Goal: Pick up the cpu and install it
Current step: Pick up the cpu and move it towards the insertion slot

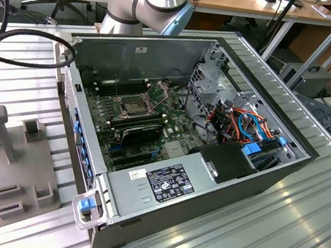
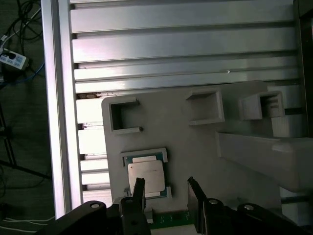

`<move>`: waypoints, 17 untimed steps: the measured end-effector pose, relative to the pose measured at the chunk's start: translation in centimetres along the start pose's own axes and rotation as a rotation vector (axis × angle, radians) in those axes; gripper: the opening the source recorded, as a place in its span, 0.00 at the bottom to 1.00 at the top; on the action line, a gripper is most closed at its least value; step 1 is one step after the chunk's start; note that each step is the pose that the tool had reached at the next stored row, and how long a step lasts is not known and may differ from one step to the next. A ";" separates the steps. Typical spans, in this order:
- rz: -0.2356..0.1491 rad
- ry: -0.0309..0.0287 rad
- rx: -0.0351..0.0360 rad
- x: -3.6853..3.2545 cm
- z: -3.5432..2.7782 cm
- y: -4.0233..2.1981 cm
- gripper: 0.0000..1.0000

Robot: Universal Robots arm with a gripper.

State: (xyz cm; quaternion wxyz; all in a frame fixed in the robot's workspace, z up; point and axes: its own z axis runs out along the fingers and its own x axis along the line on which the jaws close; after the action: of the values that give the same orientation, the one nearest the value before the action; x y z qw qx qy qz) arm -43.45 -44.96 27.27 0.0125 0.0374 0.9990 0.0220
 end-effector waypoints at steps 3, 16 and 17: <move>0.000 0.0000 0.0003 -0.01 -0.01 -0.27 0.48; 0.000 0.0000 0.0009 0.15 0.18 -0.62 0.48; 0.000 0.0001 0.0010 0.15 0.20 -0.63 0.48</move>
State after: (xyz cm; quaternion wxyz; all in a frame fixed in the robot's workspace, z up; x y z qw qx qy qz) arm -43.64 -45.56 27.04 0.0125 0.0375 0.9990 0.0215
